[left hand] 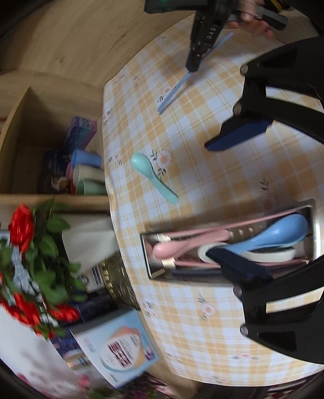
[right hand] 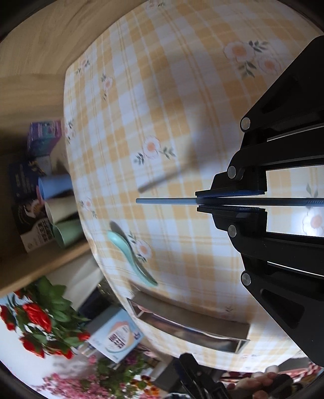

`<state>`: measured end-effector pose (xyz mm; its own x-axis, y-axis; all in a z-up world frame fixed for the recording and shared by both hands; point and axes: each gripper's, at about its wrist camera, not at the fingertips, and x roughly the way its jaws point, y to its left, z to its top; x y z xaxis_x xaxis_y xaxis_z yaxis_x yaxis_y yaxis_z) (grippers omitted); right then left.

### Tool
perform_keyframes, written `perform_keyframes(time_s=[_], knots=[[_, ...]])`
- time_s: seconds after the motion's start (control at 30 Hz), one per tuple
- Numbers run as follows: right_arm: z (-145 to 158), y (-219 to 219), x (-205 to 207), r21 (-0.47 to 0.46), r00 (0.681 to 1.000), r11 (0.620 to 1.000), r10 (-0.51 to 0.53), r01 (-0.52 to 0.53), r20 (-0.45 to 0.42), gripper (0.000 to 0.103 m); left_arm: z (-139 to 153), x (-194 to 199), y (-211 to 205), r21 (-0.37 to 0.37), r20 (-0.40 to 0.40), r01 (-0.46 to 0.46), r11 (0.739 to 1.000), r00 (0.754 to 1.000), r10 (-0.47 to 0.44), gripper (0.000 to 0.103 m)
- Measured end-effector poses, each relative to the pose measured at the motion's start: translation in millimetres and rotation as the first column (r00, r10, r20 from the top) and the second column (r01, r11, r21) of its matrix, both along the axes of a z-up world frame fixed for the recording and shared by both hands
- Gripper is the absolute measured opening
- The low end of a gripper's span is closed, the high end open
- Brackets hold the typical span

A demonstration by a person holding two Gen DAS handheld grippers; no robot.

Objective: Flip cup upside down
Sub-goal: 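Grasp the mint-green spoon with left tool while right tool holds the blue chopstick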

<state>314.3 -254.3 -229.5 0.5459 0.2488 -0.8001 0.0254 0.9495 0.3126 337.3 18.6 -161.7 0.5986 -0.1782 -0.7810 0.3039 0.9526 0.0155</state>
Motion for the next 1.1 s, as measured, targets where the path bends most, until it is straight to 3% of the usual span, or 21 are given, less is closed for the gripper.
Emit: perform_keyframes(time_s=[0.1, 0.27, 0.33, 0.5, 0.8, 1.1], knots=[[-3.6, -11.3, 3.2, 0.005, 1.0, 1.0, -0.015, 0.015, -0.003, 0.005, -2.5, 22.0, -11.6, 0.007, -0.023, 0.055, 0.998, 0.998, -0.055, 0.062], [-13.3, -28.9, 5.5, 0.027, 0.999, 0.999, -0.044, 0.045, -0.014, 0.005, -20.5, 72.8, -39.5, 0.039, -0.099, 0.142, 0.989, 0.985, -0.138, 0.031], [-15.4, -33.7, 6.1, 0.038, 0.999, 0.998, -0.051, 0.052, -0.015, 0.005, -31.2, 93.4, -51.4, 0.056, -0.137, 0.178, 0.982, 0.976, -0.169, 0.027], [-15.8, -45.1, 7.4, 0.061, 0.998, 0.996, -0.062, 0.062, -0.008, 0.005, -58.0, 131.5, -76.3, 0.122, -0.212, 0.251, 0.96, 0.952, -0.222, 0.027], [-17.8, -63.2, 10.5, 0.095, 0.996, 0.991, -0.093, 0.093, 0.0, 0.006, -88.5, 168.3, -88.9, 0.213, -0.262, 0.233, 0.949, 0.949, -0.174, 0.027], [-22.8, -69.8, 12.3, 0.109, 0.994, 0.988, -0.111, 0.111, -0.011, 0.005, -98.2, 181.8, -85.5, 0.193, -0.287, 0.213, 0.958, 0.946, -0.152, 0.026]])
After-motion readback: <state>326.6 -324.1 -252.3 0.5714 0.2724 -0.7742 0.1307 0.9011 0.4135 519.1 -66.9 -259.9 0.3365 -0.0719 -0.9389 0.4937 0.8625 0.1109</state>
